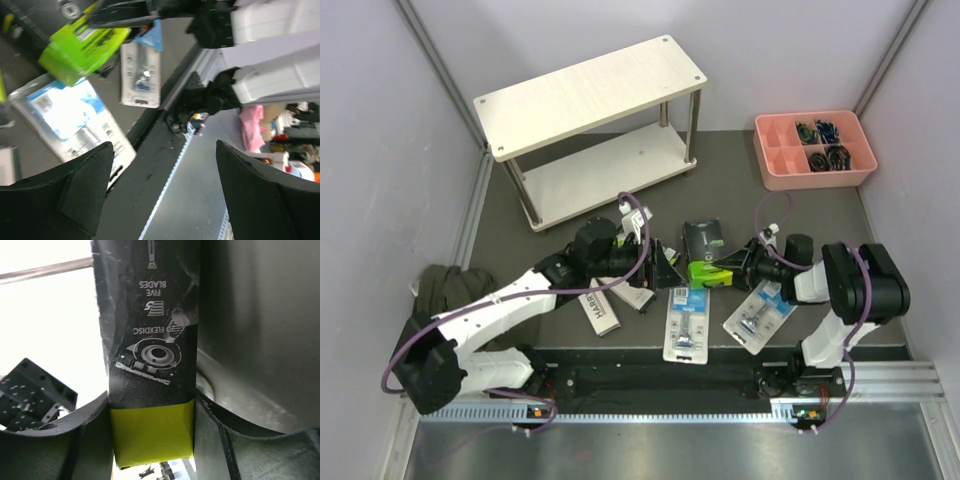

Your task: Place and organize the shaving razors onto the shelf

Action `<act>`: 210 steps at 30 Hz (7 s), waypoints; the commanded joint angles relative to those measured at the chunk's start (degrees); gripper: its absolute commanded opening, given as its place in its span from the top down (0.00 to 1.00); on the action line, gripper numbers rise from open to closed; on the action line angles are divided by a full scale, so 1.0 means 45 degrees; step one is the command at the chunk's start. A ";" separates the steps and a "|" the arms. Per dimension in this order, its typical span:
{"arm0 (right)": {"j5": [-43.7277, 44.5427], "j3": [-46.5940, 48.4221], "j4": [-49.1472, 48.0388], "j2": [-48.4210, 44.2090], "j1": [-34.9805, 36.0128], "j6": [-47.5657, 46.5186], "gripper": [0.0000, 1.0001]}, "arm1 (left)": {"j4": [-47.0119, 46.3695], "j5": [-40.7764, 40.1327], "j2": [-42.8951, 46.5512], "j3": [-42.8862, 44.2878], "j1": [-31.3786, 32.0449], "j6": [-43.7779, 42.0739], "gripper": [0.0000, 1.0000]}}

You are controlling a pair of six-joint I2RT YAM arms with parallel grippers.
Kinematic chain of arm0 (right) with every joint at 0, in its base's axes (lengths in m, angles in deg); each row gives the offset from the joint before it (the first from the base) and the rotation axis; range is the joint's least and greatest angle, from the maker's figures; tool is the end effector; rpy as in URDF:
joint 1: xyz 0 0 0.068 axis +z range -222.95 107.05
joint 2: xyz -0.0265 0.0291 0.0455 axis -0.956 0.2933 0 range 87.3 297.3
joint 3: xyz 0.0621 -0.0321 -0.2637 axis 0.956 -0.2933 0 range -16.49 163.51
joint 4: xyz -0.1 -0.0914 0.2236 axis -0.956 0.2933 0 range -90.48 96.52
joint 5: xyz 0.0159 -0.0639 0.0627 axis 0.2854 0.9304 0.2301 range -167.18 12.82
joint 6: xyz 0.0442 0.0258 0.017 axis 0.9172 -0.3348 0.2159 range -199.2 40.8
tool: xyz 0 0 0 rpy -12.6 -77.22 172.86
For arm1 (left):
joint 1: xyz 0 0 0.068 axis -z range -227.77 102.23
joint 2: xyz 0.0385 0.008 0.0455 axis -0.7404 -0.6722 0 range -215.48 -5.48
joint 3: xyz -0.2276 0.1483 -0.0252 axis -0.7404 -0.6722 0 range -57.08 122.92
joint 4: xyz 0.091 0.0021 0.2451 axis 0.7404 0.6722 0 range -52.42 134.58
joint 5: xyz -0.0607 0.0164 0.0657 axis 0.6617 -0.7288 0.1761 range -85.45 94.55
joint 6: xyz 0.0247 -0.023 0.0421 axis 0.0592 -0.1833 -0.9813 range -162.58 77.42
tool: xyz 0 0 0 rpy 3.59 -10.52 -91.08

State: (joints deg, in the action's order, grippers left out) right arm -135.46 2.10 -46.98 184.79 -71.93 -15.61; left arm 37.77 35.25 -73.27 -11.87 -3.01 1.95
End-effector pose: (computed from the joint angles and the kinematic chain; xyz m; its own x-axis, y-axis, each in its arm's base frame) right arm 0.2383 0.0344 0.0967 -0.8897 0.4553 0.0328 0.1565 0.2366 0.9589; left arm 0.1760 -0.2002 0.2788 -0.8549 -0.0016 -0.5188 0.4771 0.3902 -0.7875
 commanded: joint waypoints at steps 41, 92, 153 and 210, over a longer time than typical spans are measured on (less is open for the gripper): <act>-0.0289 0.3311 0.7837 -0.9460 0.4501 -0.2395 0.85 | -0.9260 -0.0963 0.0084 -0.2976 -0.0609 0.3424 0.14; 1.0529 -0.0146 0.1645 -1.0007 0.8406 0.2177 0.14 | -1.2385 -0.3424 -0.0444 -0.2761 -0.2074 0.6666 0.99; 1.1782 0.4810 1.2617 -1.3757 0.9130 -0.0965 0.90 | 0.6735 -0.6881 0.2993 0.0345 -0.2191 0.1273 0.01; 0.6604 2.4441 1.1506 0.1614 0.6709 -0.0442 1.00 | 0.8299 -0.8560 0.3639 -0.0808 -0.2211 0.0455 0.01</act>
State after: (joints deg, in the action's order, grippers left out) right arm -105.08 104.79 14.17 190.54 -38.90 -21.88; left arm 76.98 -3.61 -56.77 -15.30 -12.76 5.17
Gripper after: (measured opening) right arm 0.444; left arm 0.988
